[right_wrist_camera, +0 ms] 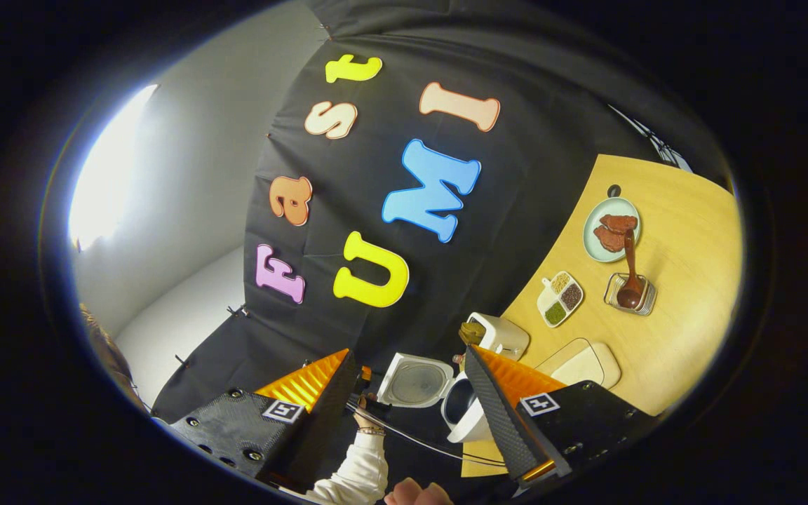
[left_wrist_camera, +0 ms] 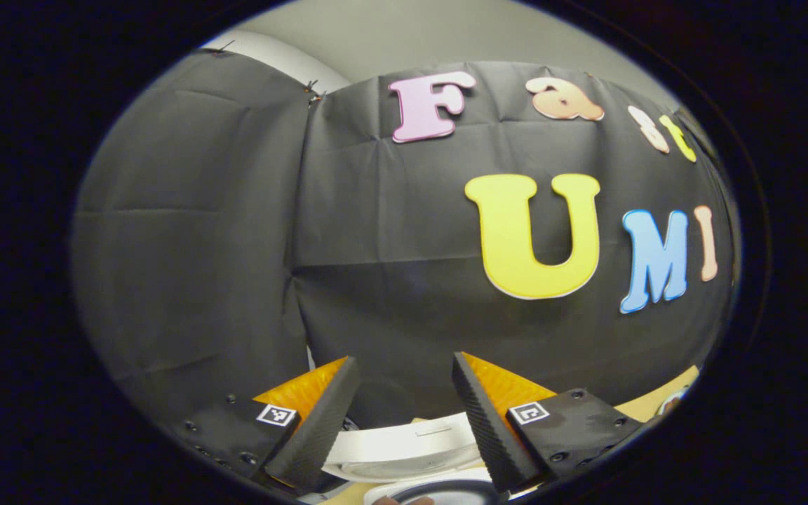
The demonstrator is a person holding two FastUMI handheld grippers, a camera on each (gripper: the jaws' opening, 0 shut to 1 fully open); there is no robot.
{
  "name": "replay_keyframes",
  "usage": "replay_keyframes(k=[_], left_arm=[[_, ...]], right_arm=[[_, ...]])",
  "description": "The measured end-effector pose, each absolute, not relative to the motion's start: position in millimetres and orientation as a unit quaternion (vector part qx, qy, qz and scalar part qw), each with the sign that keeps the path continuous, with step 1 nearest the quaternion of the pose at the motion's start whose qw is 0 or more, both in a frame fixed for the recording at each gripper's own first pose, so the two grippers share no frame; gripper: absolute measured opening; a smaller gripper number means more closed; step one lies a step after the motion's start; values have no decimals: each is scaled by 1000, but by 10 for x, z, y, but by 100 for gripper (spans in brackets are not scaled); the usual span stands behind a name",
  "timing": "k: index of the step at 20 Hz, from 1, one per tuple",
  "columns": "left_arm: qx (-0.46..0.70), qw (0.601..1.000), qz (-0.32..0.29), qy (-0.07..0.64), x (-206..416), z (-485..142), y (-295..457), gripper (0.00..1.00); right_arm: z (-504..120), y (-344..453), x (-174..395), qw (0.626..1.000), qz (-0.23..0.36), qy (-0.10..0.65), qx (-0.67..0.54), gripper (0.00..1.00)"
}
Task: Close the left gripper, press the button to open the rice cooker; take a wooden spoon from the chopstick holder with the right hand, scoop a spoonful of rice and pour it into the rice cooker, then put the wooden spoon back into the chopstick holder.
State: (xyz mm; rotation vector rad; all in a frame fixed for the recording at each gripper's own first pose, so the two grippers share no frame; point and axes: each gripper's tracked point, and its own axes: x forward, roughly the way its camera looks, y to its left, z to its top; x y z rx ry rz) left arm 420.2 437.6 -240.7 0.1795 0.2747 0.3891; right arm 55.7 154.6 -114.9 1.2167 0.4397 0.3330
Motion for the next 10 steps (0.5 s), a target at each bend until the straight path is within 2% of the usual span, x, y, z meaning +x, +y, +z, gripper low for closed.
replay_keyframes(k=[5,10], left_arm=[[111,958,201,172,4372,-2710,4432,94],[79,959,193,193,4455,-2955,4375,94]], right_arm=[[-1346,1540,595,854,131,205,459,95],[-1426,1682,611,871,141,219,417,96]])
